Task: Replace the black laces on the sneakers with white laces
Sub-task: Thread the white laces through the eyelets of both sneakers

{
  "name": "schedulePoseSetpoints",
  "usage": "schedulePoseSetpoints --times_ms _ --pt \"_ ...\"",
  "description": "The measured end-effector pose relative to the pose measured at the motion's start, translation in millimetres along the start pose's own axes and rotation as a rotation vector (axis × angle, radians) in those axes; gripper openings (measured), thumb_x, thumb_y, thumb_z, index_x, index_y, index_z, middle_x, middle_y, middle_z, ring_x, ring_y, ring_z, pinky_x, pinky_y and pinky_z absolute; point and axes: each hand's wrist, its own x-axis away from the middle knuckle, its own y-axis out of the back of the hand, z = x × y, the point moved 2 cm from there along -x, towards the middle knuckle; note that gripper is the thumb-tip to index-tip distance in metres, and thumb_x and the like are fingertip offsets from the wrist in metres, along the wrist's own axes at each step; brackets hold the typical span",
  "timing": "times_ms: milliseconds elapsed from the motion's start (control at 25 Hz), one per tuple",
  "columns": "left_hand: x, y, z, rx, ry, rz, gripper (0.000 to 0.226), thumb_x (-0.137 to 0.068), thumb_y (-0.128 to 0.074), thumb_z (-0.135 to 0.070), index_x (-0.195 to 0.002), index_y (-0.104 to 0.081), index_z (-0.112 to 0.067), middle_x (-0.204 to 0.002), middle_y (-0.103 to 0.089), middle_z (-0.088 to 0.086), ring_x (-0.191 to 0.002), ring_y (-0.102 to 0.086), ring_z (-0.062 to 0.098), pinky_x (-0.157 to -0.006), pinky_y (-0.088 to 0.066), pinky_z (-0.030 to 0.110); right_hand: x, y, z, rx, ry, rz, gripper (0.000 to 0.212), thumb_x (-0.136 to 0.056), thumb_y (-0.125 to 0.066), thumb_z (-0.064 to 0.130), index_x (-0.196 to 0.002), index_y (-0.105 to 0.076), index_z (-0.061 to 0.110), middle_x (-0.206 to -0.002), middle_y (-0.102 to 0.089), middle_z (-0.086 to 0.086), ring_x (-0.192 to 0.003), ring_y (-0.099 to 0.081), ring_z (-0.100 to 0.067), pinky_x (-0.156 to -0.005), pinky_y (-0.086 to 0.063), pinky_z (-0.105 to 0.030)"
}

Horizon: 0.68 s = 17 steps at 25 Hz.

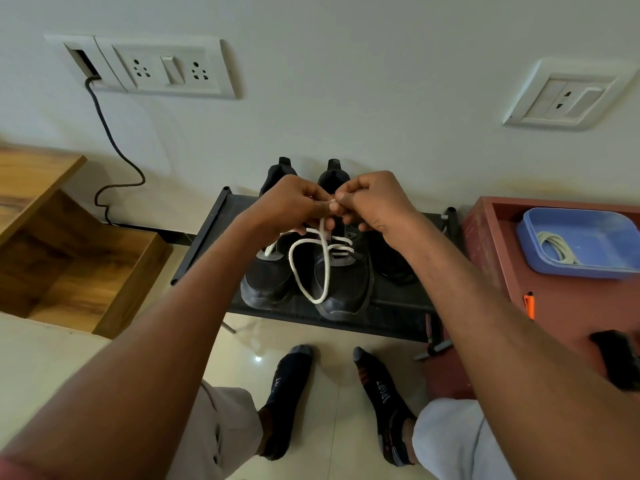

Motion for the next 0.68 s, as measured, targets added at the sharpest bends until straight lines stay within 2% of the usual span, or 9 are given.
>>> schedulePoseSetpoints --times_ms 80,120,320,400,520,600,680 --pt "0 -1 2 -0.048 0.020 0.004 0.014 -0.099 -0.070 -0.016 -0.105 -0.073 -0.004 -0.084 -0.079 0.011 -0.071 -0.073 0.014 -0.055 -0.048 0.021 -3 1 -7 0.063 0.004 -0.122 0.014 -0.094 -0.073 0.013 -0.082 -0.077 0.020 -0.076 -0.077 -0.002 -0.065 -0.069 -0.011 -0.054 -0.049 -0.026" --pt "0 -3 3 -0.070 0.025 0.005 0.012 -0.098 -0.071 -0.015 -0.104 -0.073 -0.005 -0.085 -0.079 0.011 -0.072 -0.074 0.015 -0.055 -0.049 0.022 -4 3 -10 0.067 -0.017 -0.124 0.016 -0.094 -0.071 0.011 -0.082 -0.077 0.020 -0.078 -0.078 -0.004 -0.066 -0.069 -0.011 -0.055 -0.049 -0.026" --pt "-6 -12 7 0.009 0.033 -0.069 0.014 -0.098 -0.071 -0.013 -0.103 -0.073 0.000 -0.085 -0.078 0.017 -0.076 -0.077 0.023 -0.066 -0.061 0.033 -6 3 -14 0.077 -0.006 0.017 0.012 -0.096 -0.069 0.005 -0.098 -0.076 0.016 -0.081 -0.079 -0.004 -0.064 -0.070 -0.010 -0.048 -0.046 -0.017" --pt "-10 -17 12 0.010 0.051 -0.096 0.015 -0.098 -0.071 -0.013 -0.101 -0.073 0.002 -0.082 -0.076 0.021 -0.069 -0.073 0.023 -0.059 -0.059 0.028 -9 2 -15 0.076 0.009 0.005 0.011 -0.095 -0.069 0.005 -0.098 -0.073 0.015 -0.079 -0.078 -0.003 -0.061 -0.070 -0.007 -0.045 -0.044 -0.014" --pt "-14 -23 22 -0.088 0.043 -0.077 0.011 -0.097 -0.073 -0.018 -0.096 -0.077 -0.008 -0.070 -0.072 0.013 -0.058 -0.066 0.017 -0.051 -0.050 0.022 -12 -2 -18 0.199 0.054 0.016 0.016 -0.096 -0.066 0.004 -0.097 -0.073 0.018 -0.081 -0.077 -0.001 -0.070 -0.075 -0.013 -0.054 -0.049 -0.020" --pt "-18 -25 27 -0.194 -0.006 -0.118 0.009 -0.096 -0.074 -0.018 -0.091 -0.078 -0.012 -0.065 -0.072 0.006 -0.054 -0.066 0.013 -0.055 -0.053 0.024 -11 -5 -18 0.294 0.105 0.042 0.024 -0.095 -0.062 0.000 -0.101 -0.074 0.020 -0.085 -0.075 0.000 -0.073 -0.073 -0.016 -0.062 -0.053 -0.029" --pt "-18 -27 27 -0.308 -0.069 -0.182 0.007 -0.094 -0.076 -0.018 -0.093 -0.081 -0.014 -0.065 -0.071 -0.002 -0.057 -0.069 0.009 -0.060 -0.059 0.027 -10 -6 -19 0.507 0.187 0.050 0.037 -0.094 -0.060 0.000 -0.114 -0.073 0.029 -0.095 -0.069 0.005 -0.074 -0.065 -0.014 -0.062 -0.051 -0.032"
